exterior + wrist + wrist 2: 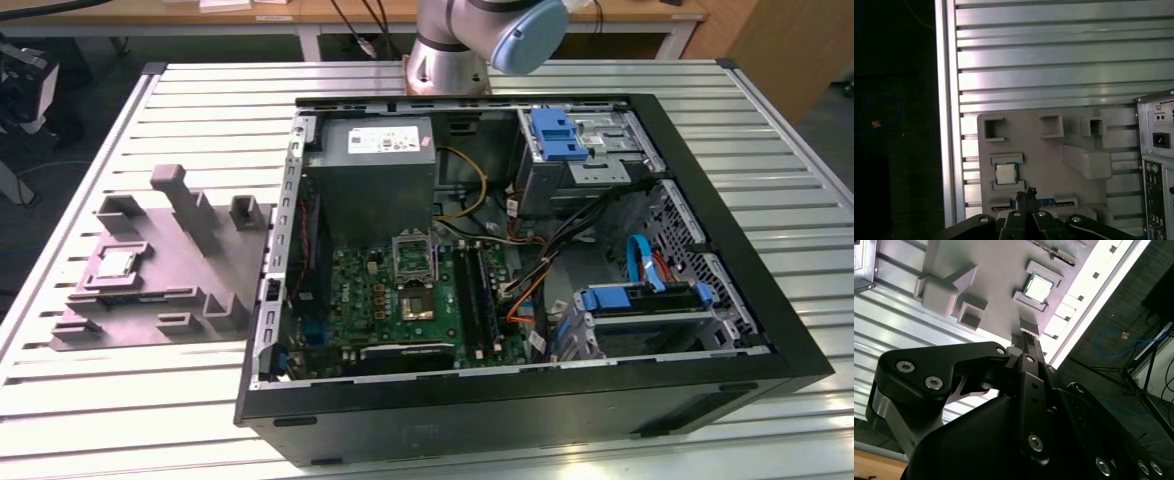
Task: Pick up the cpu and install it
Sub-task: 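Reach for the cpu, then pick up the cpu and move it towards the insertion slot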
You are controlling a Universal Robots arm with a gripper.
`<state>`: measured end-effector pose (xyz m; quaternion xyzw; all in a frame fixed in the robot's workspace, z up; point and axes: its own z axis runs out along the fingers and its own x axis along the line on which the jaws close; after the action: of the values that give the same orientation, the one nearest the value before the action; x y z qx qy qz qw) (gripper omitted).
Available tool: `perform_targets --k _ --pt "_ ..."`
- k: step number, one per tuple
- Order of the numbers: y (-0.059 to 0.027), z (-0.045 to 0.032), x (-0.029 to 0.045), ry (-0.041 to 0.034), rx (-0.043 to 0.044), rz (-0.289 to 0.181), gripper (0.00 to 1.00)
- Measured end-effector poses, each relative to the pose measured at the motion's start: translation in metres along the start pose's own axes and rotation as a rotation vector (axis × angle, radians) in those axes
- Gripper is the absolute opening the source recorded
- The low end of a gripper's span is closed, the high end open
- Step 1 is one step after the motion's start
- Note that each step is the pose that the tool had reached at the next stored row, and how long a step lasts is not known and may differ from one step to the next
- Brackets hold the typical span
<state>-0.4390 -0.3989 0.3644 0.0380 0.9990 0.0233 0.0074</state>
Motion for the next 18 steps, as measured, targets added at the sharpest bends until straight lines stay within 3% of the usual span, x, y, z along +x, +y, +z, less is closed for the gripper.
perform_targets --k 14,17,18 --pt "-0.0001 0.0 0.0012 0.0 0.0 0.0 0.11" --pt "-0.0001 0.0 0.0012 0.0 0.0 0.0 0.17" --pt "-0.0001 0.0 0.0013 0.0 0.0001 0.0 0.23"
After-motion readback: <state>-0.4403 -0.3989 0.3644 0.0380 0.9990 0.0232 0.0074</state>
